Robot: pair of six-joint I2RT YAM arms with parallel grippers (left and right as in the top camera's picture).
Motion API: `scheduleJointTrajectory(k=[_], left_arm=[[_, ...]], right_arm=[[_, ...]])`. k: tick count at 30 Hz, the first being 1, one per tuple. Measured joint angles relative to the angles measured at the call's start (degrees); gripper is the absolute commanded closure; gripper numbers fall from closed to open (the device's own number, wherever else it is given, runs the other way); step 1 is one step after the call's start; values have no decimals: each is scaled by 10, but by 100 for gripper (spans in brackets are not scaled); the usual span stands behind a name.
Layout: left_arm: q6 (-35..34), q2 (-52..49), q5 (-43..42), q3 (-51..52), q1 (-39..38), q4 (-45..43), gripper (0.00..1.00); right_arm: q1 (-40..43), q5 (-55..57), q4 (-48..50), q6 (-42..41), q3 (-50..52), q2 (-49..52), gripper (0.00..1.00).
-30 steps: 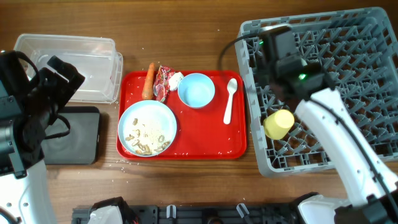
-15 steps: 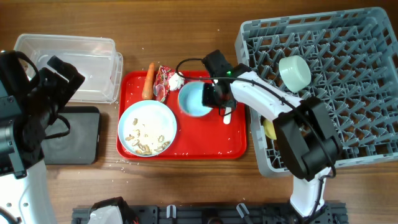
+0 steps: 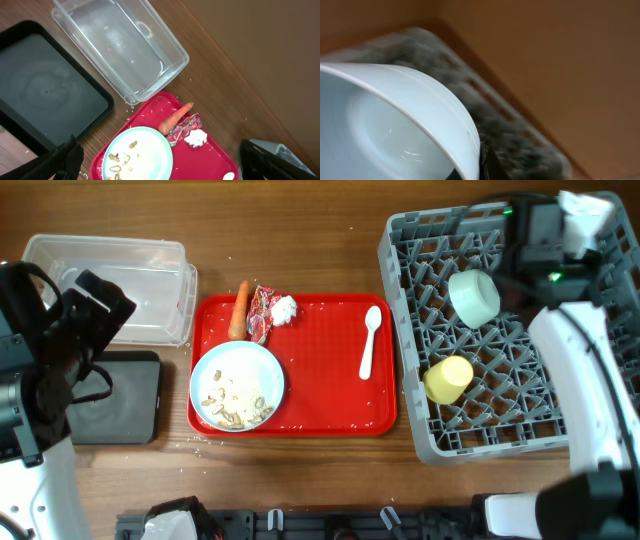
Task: Sort waste into correct bins and load items into the dishwasher rack
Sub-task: 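Place the blue bowl upright in the rack's back row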
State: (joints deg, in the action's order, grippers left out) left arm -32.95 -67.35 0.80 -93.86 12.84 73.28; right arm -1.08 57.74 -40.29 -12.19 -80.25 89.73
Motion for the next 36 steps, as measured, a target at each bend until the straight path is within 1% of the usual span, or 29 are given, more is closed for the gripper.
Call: scheduleJointTrajectory(k=[4,7,10,13,18,19,20,21,22,26,28,29,30,33,36], left_arm=[[0,0,0,0,0,0,0],[0,0,0,0,0,0,0],[0,0,0,0,0,0,0],[0,0,0,0,0,0,0],[0,0,0,0,0,0,0],[0,0,0,0,0,0,0],[0,0,0,0,0,0,0],[0,0,0,0,0,0,0],[0,0,0,0,0,0,0],[0,0,0,0,0,0,0],[0,0,0,0,0,0,0],[0,0,0,0,0,0,0],[0,0,0,0,0,1,0],[0,0,0,0,0,0,0],[0,0,0,0,0,0,0]], right_arm=[[88,52,37,73,0,108,96],[112,68,79,102,3,138,96],[110,69,116,139,3,148,96],[107,68,116,155,3,172,95],[51,68,96,157,2,189,95],[39,68,94,157,2,189,87],[21,73,82,156,2,189,81],[14,67,74,161,2,189,93],[5,60,66,163,2,190,96],[0,64,67,165,2,184,96],[15,62,69,166,2,184,96],[34,65,86,169,2,184,96],[36,73,108,179,2,184,96],[90,99,160,233,3,184,96],[88,98,164,252,3,184,96]])
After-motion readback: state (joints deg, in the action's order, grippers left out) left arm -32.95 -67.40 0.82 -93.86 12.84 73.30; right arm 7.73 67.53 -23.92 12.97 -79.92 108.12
